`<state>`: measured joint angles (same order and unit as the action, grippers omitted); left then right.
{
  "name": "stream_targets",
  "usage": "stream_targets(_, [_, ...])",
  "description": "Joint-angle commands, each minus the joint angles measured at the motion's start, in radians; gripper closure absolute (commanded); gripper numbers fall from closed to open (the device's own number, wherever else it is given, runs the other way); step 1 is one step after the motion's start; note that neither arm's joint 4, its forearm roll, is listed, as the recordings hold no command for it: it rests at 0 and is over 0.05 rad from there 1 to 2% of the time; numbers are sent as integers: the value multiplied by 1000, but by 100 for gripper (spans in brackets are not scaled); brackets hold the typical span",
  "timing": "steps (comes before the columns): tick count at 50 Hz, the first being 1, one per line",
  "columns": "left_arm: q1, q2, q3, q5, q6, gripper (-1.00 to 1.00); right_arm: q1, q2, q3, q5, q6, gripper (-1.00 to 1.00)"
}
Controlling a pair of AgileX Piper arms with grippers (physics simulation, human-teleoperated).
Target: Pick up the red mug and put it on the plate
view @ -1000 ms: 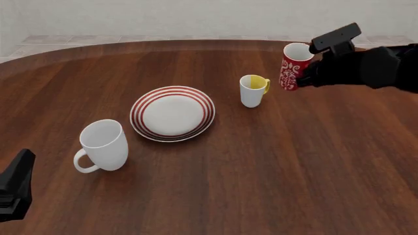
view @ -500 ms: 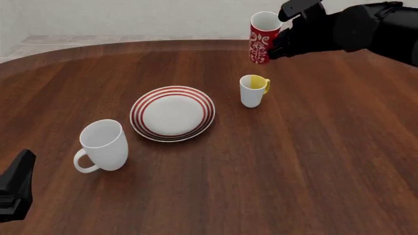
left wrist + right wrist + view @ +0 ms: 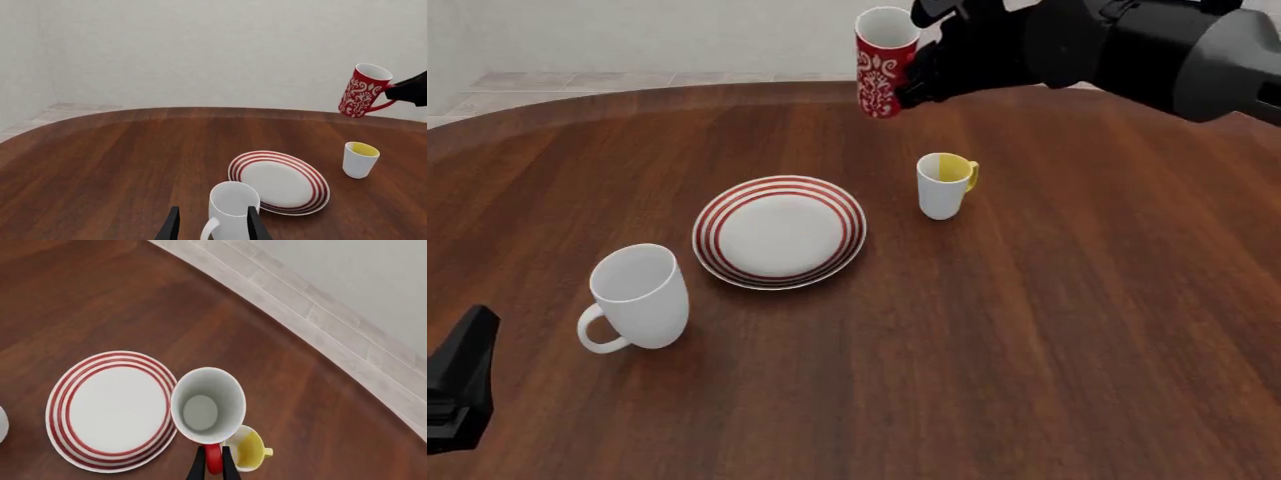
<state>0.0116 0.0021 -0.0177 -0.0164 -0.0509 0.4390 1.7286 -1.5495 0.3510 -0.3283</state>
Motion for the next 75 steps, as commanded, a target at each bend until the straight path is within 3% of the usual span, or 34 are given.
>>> stream_targets(1, [-2, -1, 1, -1, 3, -100, 66, 40, -54, -1, 19, 100])
stream_targets(35, [4, 5, -7, 2, -4, -100, 196, 172, -109, -18, 47, 100])
stream_targets(75, [6, 5, -16, 12, -11, -100, 231, 236, -36, -87, 80, 100])
